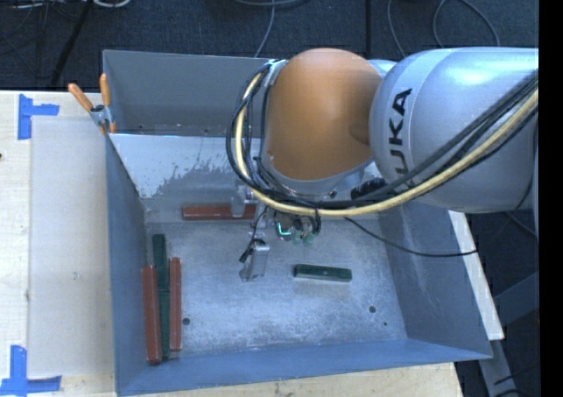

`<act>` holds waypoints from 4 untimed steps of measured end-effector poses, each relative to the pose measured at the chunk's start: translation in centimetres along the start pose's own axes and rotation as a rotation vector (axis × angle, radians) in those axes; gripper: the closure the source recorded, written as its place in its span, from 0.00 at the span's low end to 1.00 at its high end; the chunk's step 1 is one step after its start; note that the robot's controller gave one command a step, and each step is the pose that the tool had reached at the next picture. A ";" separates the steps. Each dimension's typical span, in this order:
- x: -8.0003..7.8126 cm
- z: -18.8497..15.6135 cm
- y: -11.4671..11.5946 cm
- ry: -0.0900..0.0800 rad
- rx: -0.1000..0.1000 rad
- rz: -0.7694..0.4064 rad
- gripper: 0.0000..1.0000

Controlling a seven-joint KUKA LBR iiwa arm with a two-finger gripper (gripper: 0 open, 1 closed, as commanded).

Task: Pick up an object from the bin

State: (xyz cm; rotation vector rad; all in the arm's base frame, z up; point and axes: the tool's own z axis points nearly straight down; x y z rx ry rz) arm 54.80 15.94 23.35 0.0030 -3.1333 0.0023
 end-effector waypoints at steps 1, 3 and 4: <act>-2.8 8.4 -7.4 -0.001 0.002 0.167 0.00; 0.5 16.4 -14.9 -0.009 -0.003 0.107 1.00; 1.9 1.5 -14.7 -0.016 -0.002 0.064 1.00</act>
Offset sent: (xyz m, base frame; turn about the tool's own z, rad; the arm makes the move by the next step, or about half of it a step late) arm 0.0285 -0.0703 -0.0795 0.1625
